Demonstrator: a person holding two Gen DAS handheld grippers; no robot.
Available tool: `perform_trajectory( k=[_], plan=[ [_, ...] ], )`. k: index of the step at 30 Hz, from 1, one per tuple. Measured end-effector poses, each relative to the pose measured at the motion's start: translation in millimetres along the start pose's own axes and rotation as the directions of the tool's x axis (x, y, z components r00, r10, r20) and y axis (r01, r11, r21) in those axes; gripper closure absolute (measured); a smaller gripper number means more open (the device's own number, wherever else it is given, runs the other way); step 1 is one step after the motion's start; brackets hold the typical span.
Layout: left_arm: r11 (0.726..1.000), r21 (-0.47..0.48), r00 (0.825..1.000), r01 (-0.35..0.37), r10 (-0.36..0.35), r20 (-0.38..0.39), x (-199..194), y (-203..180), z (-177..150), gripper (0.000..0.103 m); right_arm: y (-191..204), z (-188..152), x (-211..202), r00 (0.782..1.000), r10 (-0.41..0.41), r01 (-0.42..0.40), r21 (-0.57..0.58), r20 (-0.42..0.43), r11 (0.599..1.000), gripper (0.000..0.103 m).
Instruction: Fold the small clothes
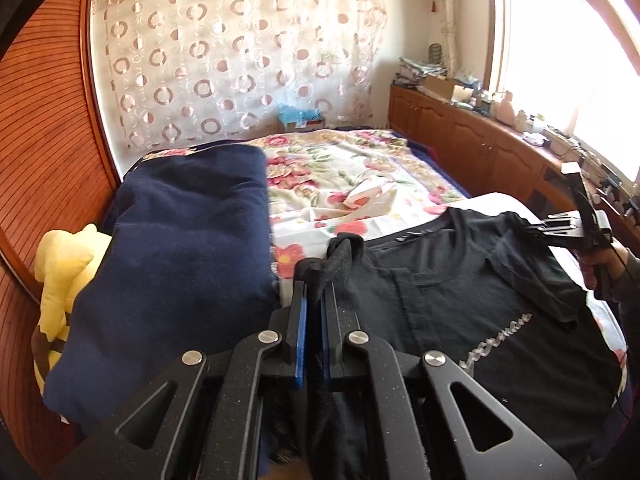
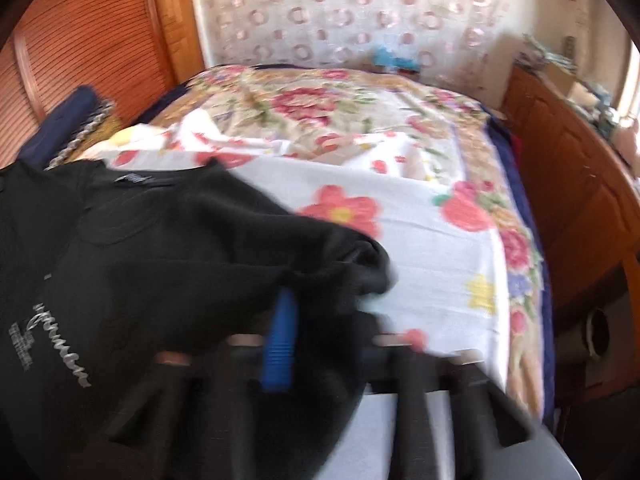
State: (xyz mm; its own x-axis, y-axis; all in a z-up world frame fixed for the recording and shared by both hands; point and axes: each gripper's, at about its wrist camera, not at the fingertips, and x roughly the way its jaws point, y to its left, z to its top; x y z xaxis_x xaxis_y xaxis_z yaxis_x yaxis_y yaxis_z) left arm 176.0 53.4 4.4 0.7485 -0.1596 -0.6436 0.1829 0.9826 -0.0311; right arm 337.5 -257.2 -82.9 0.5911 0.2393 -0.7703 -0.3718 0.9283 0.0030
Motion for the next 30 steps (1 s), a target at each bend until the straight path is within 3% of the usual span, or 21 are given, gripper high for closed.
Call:
perform_trajectory(
  k=[7,14,23,30],
  plan=[
    [0.997,0.036,0.996,0.064,-0.066,0.057,-47.0,-30.4,-20.4,0.097,41.4,-14.9,-75.4,0.977,0.053,-0.05,-0.019,0.206,0.999,0.096],
    [0.994,0.029,0.988,0.103,-0.106,0.109,-99.1,-43.2,-60.1,0.097,70.8,-74.5,-152.0,0.946,0.104,-0.093,-0.05,0.308,0.994,0.096],
    [0.991,-0.057,0.989,0.124,-0.118,0.085,-133.0,-35.0,-129.8,0.097,65.9,-191.1,-214.6,0.943,0.112,-0.116,-0.005,0.312,0.993,0.096],
    [0.988,-0.11,0.993,0.106,-0.098,0.07,-156.4,-21.5,-150.4,0.097,53.1,-226.7,-253.0,0.964,0.08,-0.088,0.021,0.252,0.996,0.096]
  ],
)
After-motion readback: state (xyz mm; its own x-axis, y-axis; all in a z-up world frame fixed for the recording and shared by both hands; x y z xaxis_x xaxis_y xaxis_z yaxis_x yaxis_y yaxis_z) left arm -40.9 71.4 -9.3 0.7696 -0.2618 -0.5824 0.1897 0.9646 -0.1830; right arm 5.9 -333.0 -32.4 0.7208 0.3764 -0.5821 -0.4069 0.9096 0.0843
